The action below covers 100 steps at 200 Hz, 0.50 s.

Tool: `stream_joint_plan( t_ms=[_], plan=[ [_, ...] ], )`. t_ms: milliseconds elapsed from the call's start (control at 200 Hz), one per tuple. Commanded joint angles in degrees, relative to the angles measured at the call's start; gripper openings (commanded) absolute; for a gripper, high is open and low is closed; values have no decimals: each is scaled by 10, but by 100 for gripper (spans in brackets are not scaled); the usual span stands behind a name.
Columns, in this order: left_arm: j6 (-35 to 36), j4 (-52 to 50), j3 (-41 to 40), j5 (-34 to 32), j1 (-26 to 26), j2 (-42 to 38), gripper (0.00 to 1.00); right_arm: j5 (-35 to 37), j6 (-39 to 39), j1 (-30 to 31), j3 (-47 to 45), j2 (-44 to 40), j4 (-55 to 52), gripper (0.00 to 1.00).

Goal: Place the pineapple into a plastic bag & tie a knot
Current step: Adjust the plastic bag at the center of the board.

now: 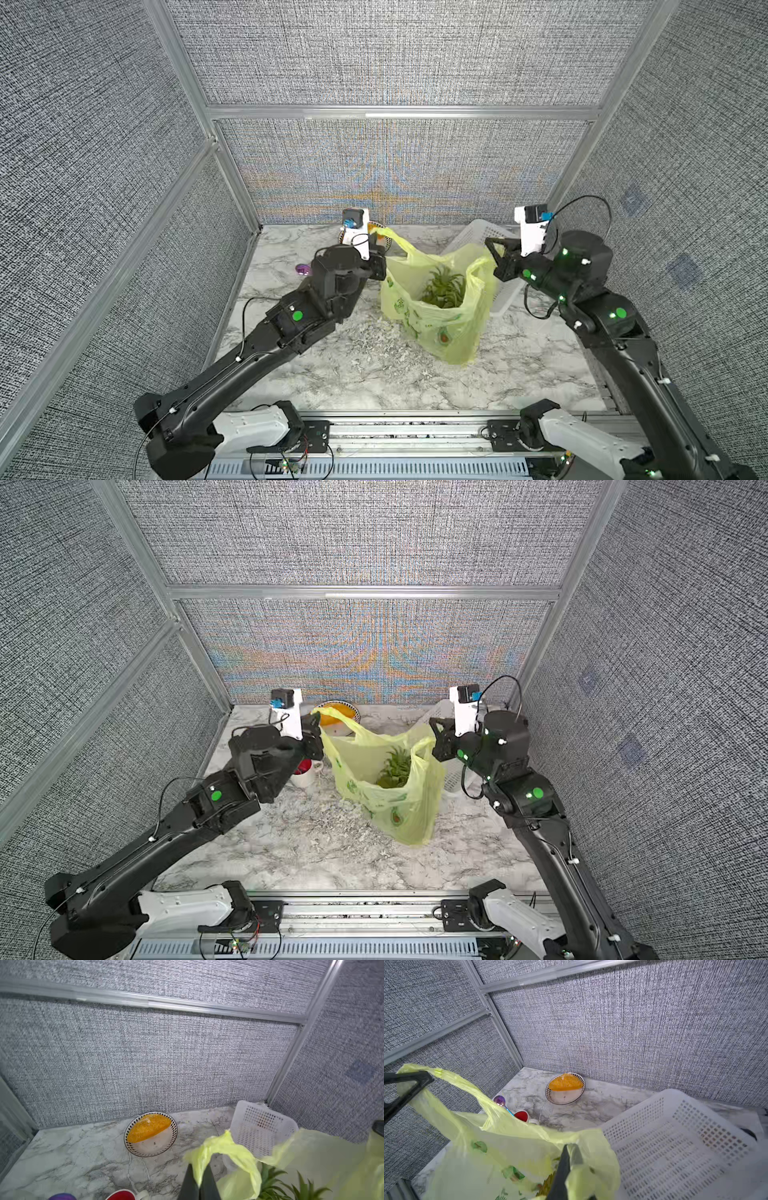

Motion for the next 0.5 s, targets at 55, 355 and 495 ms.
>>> stream_joint_plan(
  t_ms=[55, 355, 495],
  plan=[
    [-44, -61, -20, 87, 10, -12, 0, 13, -23, -2, -6, 6, 26, 0],
    [3, 16, -150, 265, 10, -67, 0, -30, -73, -4, -139, -70, 61, 0],
    [27, 96, -192, 343, 10, -95, 0, -23, -98, -5, -183, -96, 48, 0]
  ],
)
